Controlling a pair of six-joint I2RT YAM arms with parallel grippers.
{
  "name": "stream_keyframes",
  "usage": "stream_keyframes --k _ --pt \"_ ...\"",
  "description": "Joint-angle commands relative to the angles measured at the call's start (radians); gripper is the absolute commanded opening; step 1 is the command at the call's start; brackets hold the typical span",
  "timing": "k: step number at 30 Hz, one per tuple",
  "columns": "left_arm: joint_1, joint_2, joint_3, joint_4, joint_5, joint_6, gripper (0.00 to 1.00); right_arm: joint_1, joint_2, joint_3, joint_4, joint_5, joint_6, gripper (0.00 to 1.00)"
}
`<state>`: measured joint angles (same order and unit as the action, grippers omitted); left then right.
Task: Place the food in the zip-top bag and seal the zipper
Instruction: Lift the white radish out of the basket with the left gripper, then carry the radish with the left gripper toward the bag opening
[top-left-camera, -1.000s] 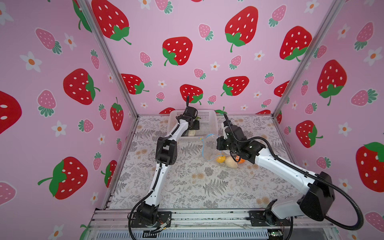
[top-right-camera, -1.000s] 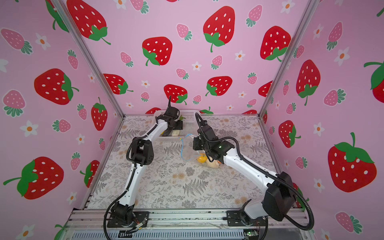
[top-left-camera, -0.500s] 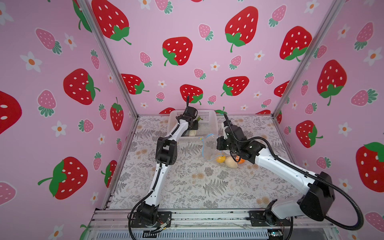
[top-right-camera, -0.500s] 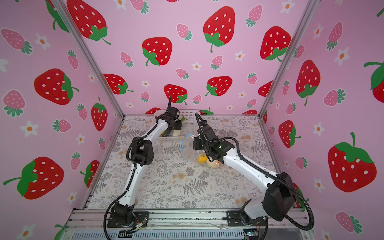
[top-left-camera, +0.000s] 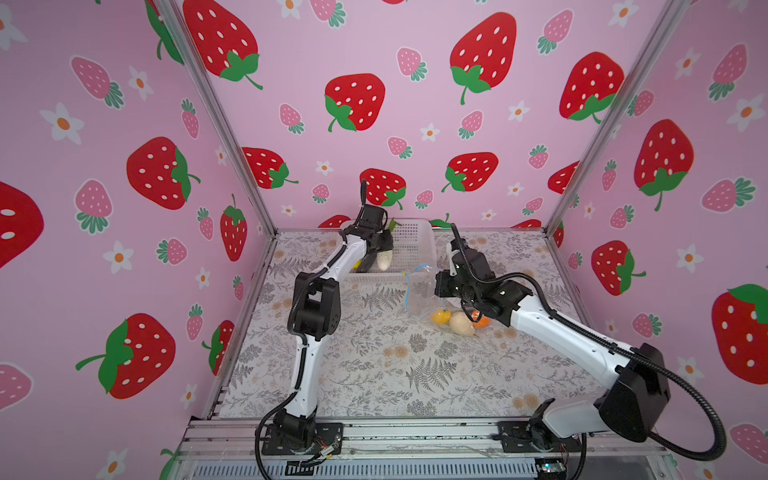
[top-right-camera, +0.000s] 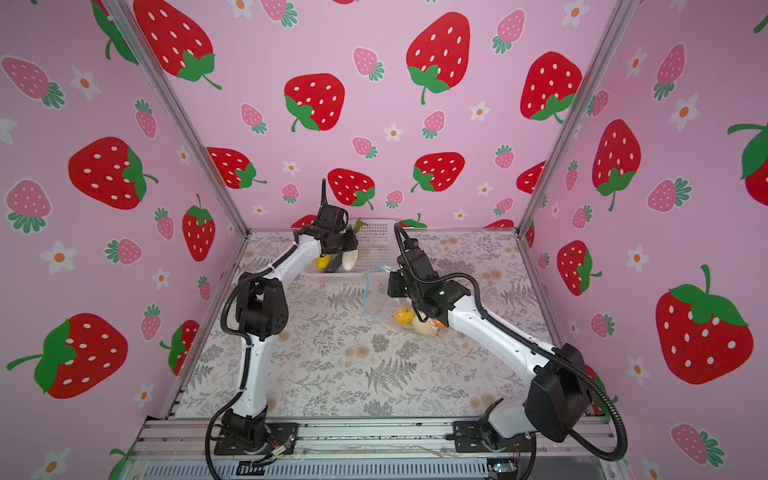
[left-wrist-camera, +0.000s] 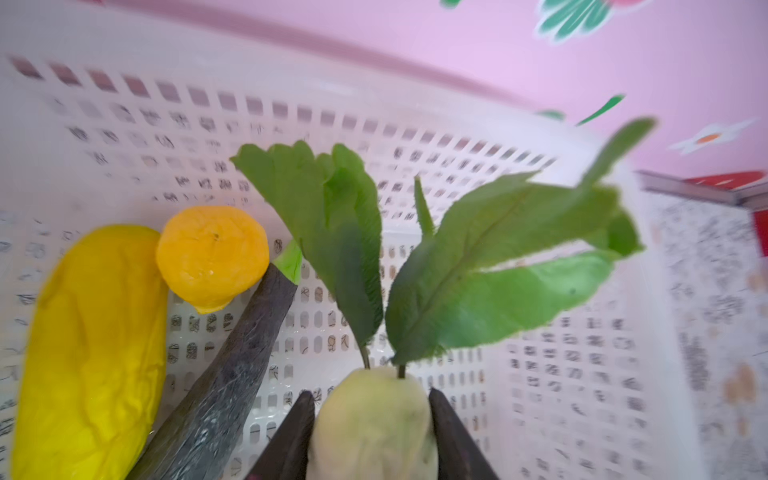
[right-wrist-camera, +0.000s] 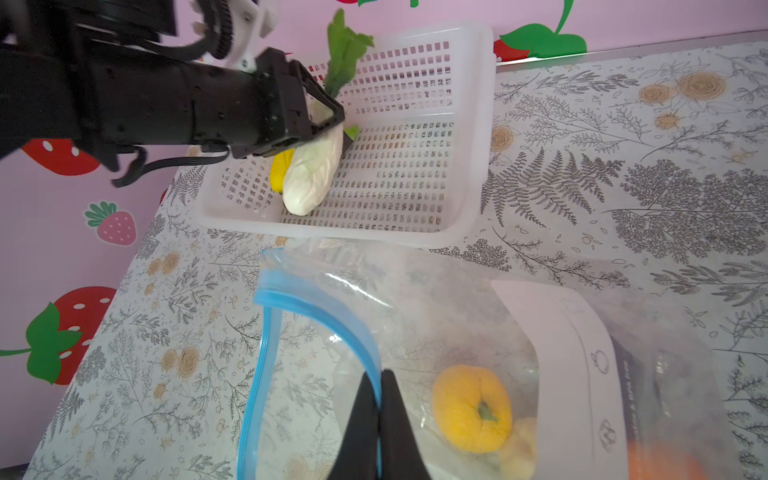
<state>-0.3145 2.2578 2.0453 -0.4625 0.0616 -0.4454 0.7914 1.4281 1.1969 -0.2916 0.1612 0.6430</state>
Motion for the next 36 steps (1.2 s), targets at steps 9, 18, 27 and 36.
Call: stream_keyframes --k 9,18,27,36 --pt "-0.078 -0.443 -0.460 0.373 -0.193 -0.168 0.32 -0.007 0.073 0.080 -0.035 0.062 0.178 0.00" --pt "-0.228 -0.714 -0.721 0.541 -0.461 -0.185 0.29 -0.020 0.141 0.192 -0.119 0.092 0.298 0.00" --pt "-0.356 -0.768 -0.818 0.677 -0.620 -0.142 0.29 -0.032 0.173 0.268 -0.147 -0.022 0.386 0.00" --pt "-0.374 -0.728 -0.876 0.814 -0.668 -0.165 0.28 -0.032 0.140 0.254 -0.119 -0.111 0.455 0.00"
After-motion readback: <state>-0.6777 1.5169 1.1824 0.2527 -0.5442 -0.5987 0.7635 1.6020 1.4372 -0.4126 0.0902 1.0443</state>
